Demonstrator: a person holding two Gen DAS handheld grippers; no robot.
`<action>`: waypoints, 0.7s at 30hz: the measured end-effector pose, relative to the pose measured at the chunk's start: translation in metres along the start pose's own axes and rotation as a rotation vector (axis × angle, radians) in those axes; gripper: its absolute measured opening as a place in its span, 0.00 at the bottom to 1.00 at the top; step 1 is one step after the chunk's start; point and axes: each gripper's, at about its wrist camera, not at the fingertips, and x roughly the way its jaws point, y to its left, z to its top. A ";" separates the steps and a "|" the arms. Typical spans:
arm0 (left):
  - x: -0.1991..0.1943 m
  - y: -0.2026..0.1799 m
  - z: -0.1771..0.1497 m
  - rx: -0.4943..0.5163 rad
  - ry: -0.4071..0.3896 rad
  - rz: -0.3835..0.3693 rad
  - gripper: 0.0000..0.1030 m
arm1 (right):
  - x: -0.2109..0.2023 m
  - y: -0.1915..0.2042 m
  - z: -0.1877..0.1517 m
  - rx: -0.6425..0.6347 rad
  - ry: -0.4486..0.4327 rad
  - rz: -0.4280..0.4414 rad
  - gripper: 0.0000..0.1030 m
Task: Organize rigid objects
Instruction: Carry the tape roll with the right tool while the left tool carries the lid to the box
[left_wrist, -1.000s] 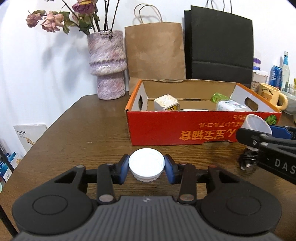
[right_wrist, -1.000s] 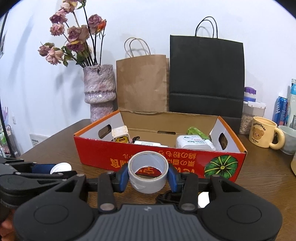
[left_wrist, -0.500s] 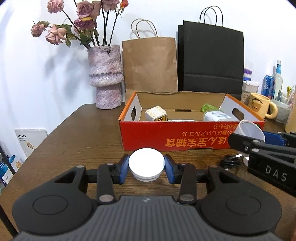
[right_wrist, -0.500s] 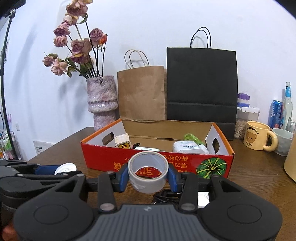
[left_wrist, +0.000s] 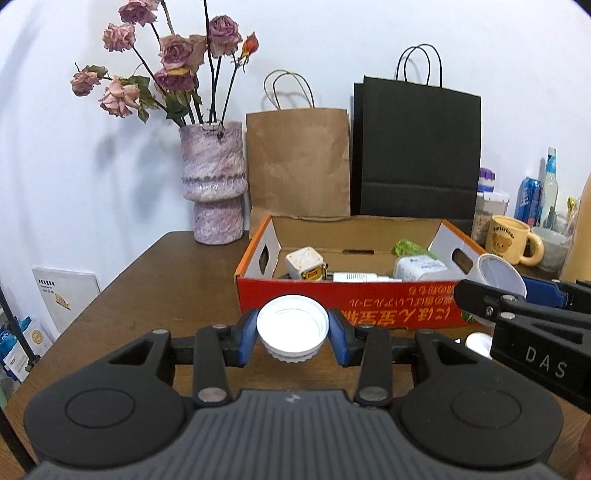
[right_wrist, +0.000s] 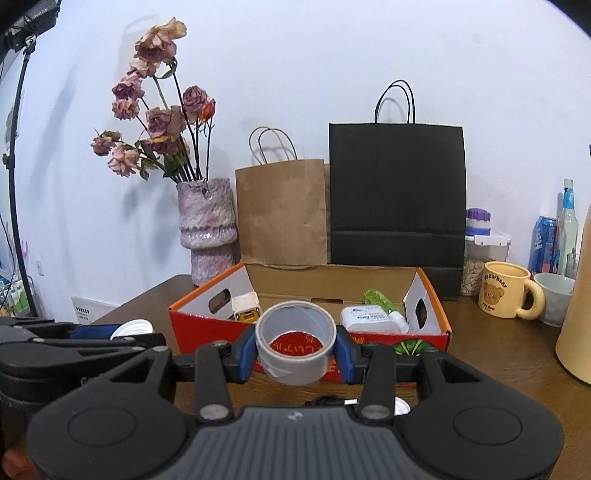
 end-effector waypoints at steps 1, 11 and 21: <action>0.000 0.000 0.002 -0.004 -0.002 -0.002 0.40 | -0.001 0.000 0.002 -0.001 -0.002 0.001 0.41; 0.002 -0.010 0.023 -0.017 -0.036 -0.009 0.40 | 0.003 -0.006 0.014 0.002 -0.019 -0.014 0.41; 0.016 -0.022 0.040 -0.032 -0.066 -0.018 0.40 | 0.016 -0.019 0.028 0.013 -0.036 -0.031 0.41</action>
